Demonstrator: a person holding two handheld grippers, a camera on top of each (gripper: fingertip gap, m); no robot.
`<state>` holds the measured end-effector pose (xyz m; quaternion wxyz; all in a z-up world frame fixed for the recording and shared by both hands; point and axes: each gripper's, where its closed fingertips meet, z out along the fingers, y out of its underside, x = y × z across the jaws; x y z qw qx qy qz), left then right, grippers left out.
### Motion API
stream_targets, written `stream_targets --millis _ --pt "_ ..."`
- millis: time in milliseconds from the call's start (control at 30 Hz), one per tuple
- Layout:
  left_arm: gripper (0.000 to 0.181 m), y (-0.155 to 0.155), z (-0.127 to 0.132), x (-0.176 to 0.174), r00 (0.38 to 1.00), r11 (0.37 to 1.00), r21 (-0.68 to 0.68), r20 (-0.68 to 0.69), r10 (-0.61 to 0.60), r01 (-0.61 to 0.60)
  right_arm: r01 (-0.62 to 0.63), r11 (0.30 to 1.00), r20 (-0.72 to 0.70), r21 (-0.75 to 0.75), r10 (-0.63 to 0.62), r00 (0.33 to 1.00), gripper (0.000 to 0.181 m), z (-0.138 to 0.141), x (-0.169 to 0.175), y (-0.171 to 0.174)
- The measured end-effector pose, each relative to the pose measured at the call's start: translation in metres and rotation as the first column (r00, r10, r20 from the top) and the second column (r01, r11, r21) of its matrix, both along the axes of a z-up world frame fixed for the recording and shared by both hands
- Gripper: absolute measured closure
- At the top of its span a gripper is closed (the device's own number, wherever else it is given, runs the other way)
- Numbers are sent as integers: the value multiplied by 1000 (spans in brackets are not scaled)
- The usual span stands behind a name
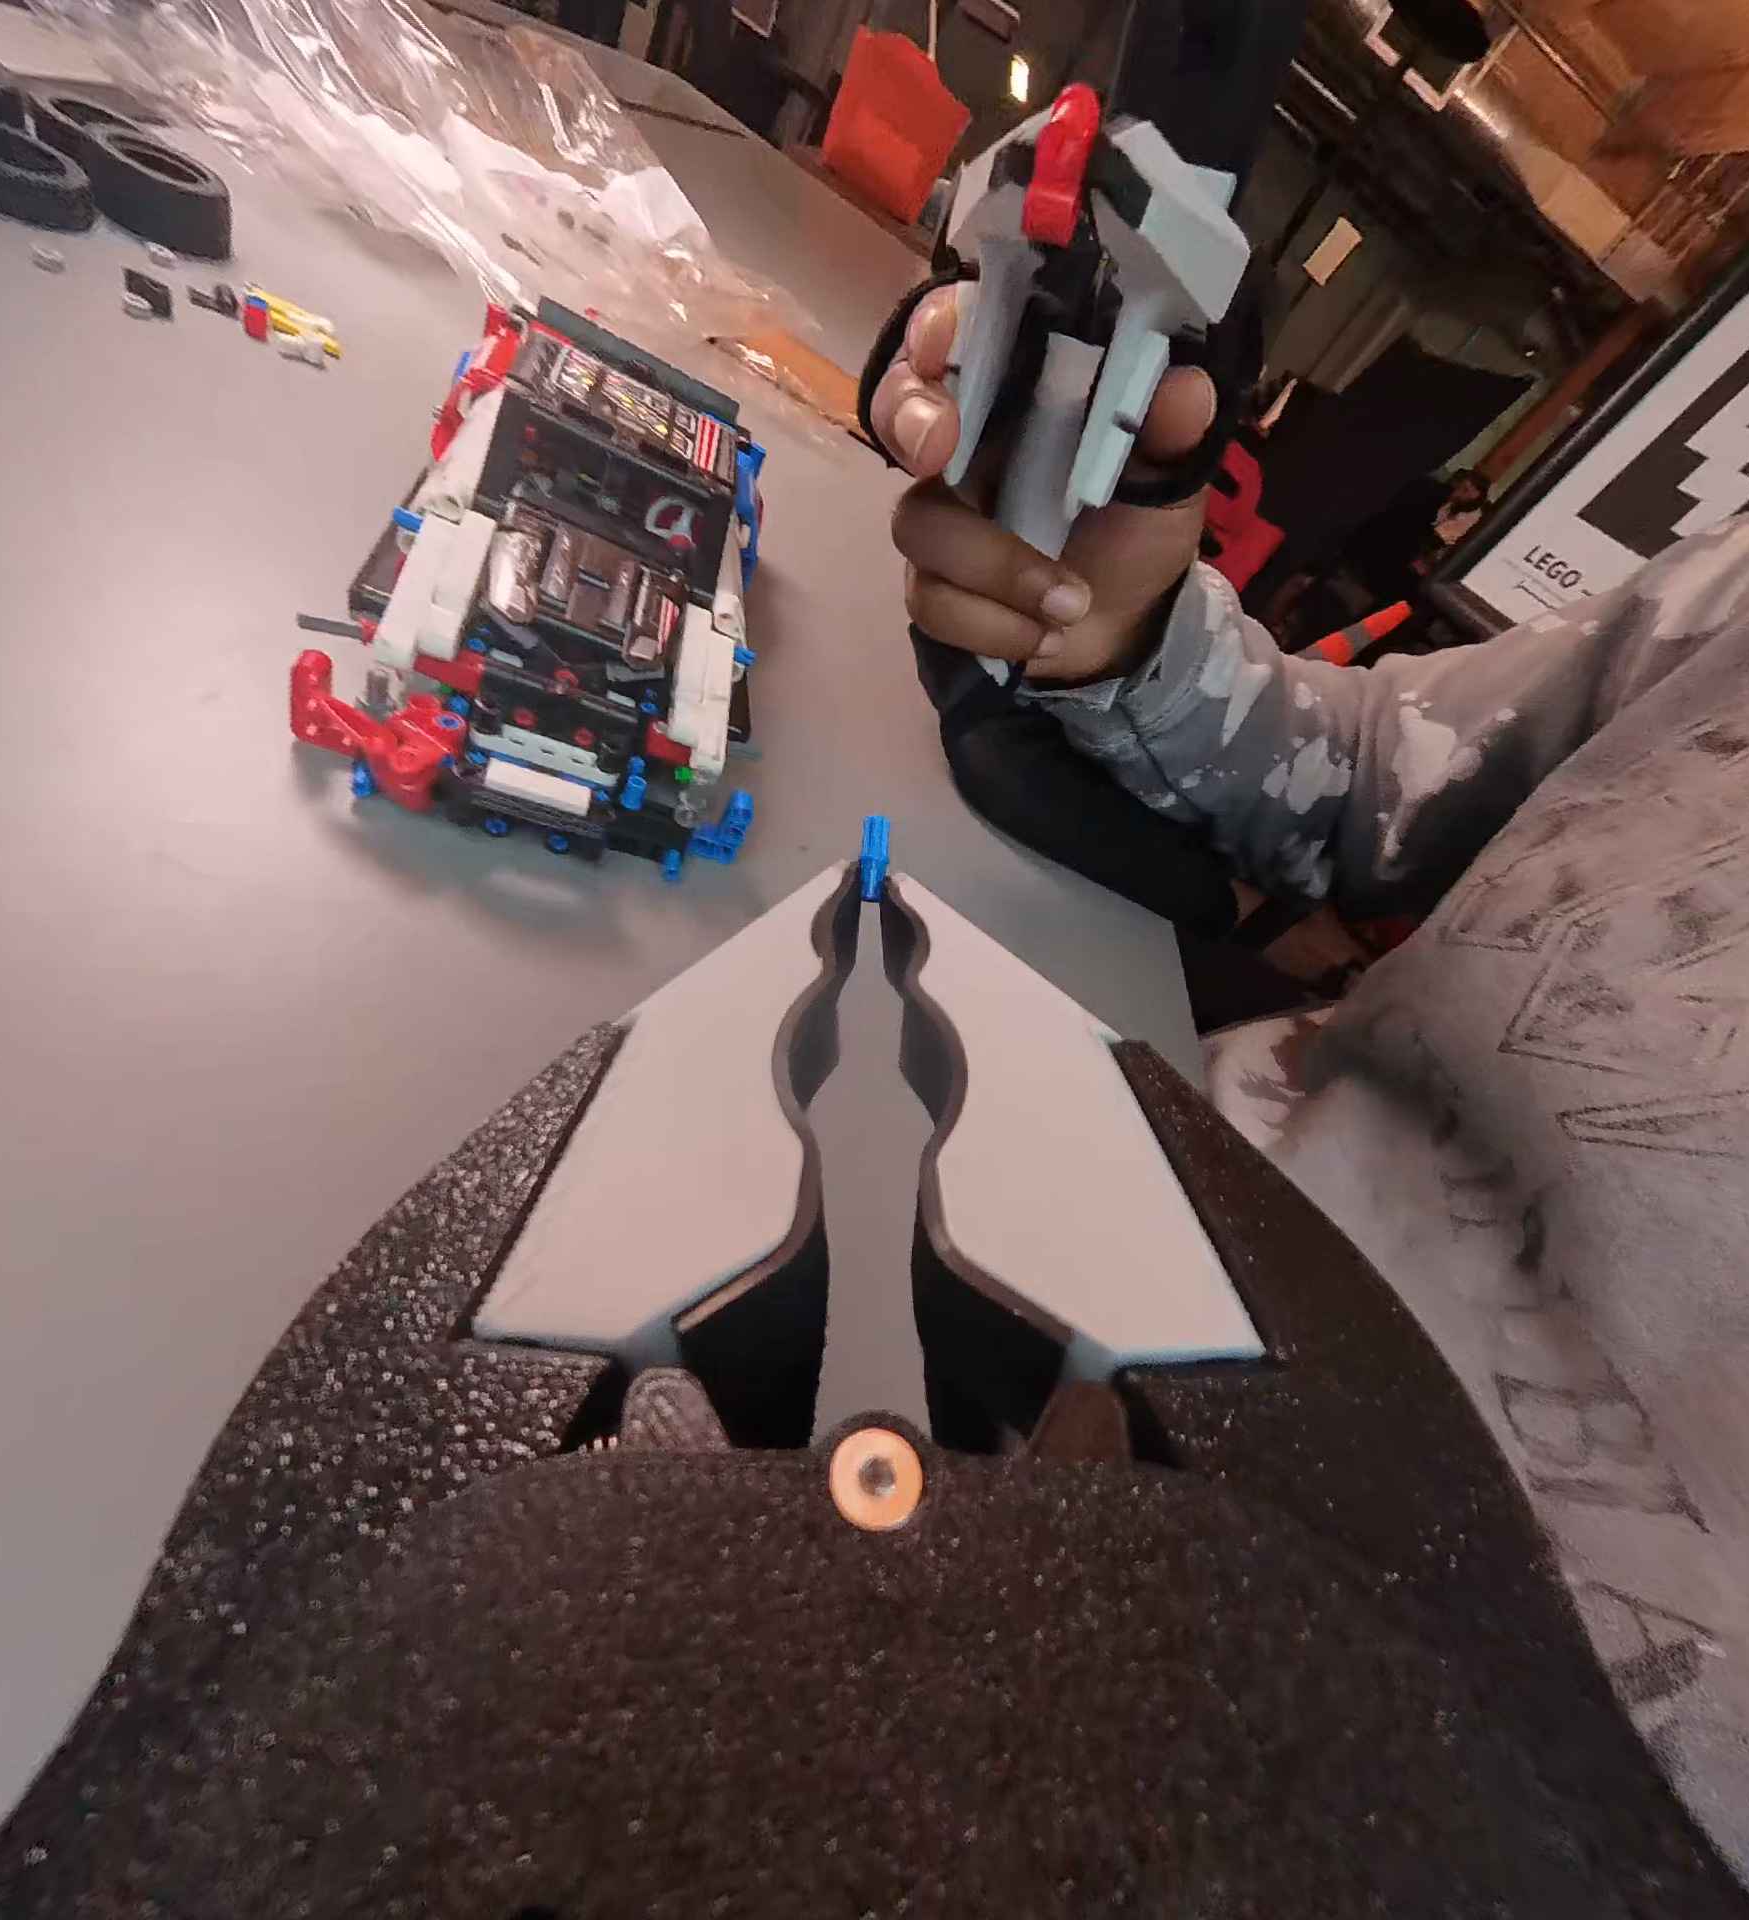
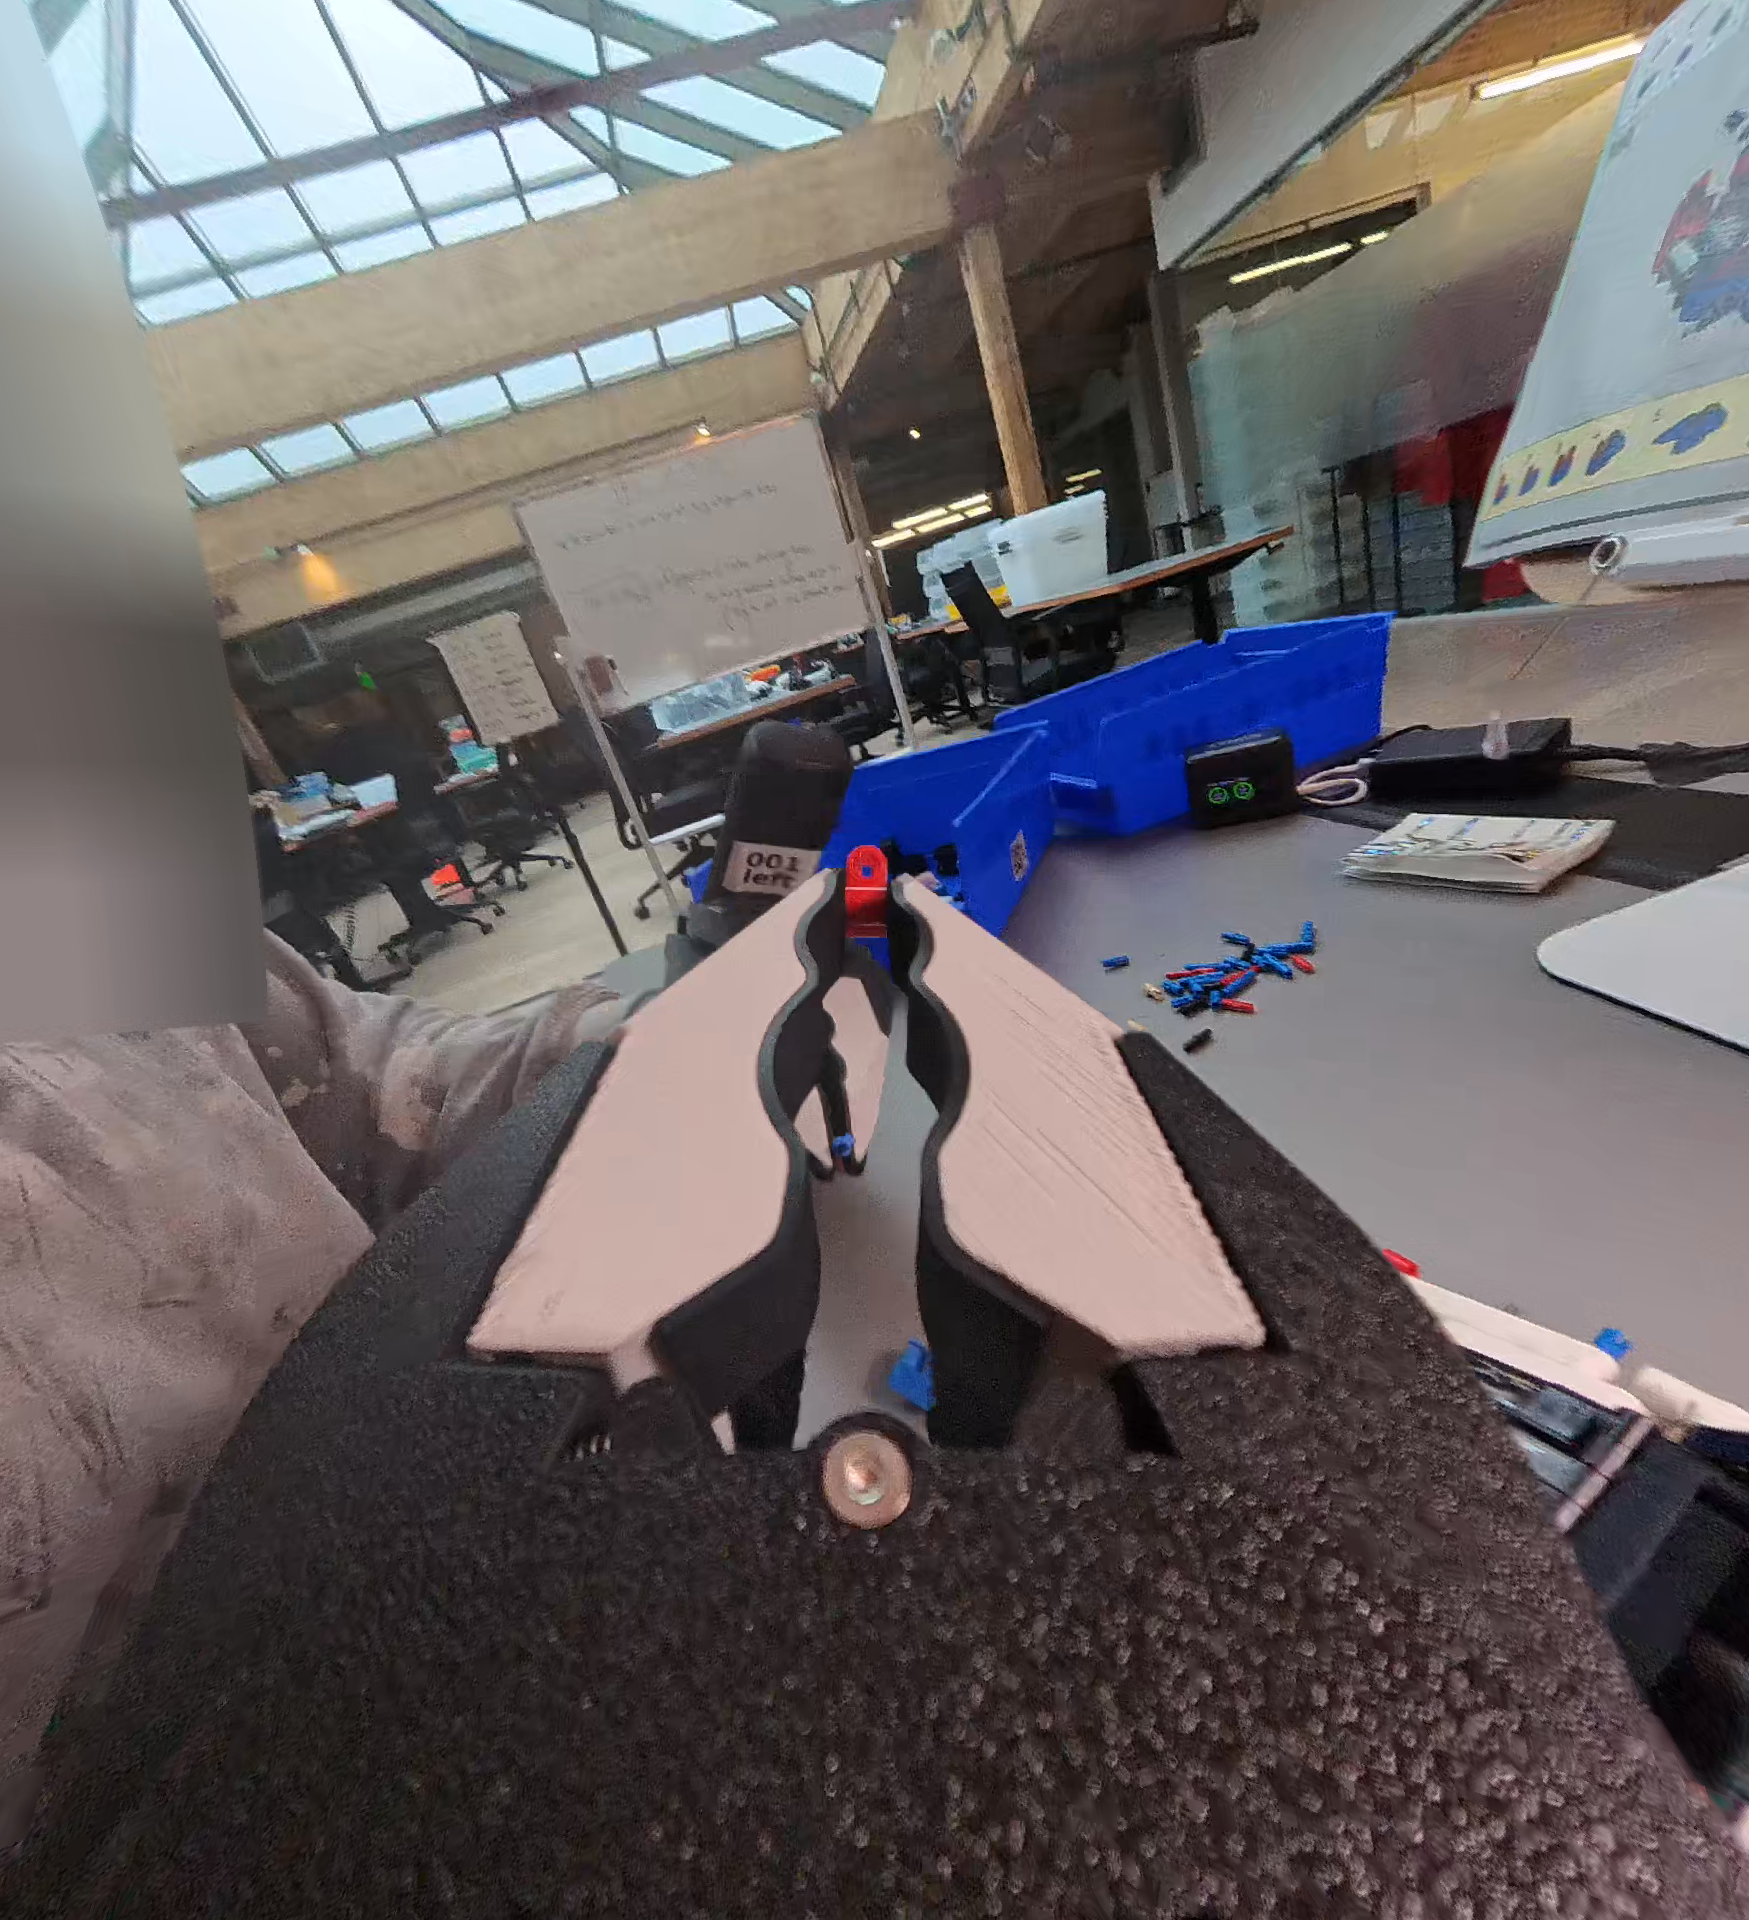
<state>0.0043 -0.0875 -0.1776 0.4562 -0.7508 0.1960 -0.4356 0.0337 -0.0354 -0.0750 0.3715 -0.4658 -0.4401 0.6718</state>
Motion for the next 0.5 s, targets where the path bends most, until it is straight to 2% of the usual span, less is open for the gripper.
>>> stream_targets --millis 67,133,200,300,400,433,500 --pt "179 9 2 -2 999 999 23 -39 34 -33 99 989 72 105 -107 992 175 -3 1 19" --pt "179 13 1 -3 996 998 42 -71 58 -55 217 945 154 245 -259 953 175 0 8 56" --pt "179 14 -4 -7 993 996 48 -86 80 -76 263 885 329 384 -397 857 175 -16 18 107" --pt "179 17 -10 -14 984 991 70 -130 122 -114 230 812 532 537 -538 654 175 -56 33 192" --pt "179 21 -9 -20 976 984 102 -150 158 -144 134 800 669 584 -568 479 174 -104 39 259" --pt "179 22 -9 -21 975 983 106 -148 167 -153 94 808 709 582 -560 429 174 -120 40 274" --pt "179 23 -8 -25 971 978 118 -147 187 -171 19 839 769 544 -508 387 174 -146 35 289"
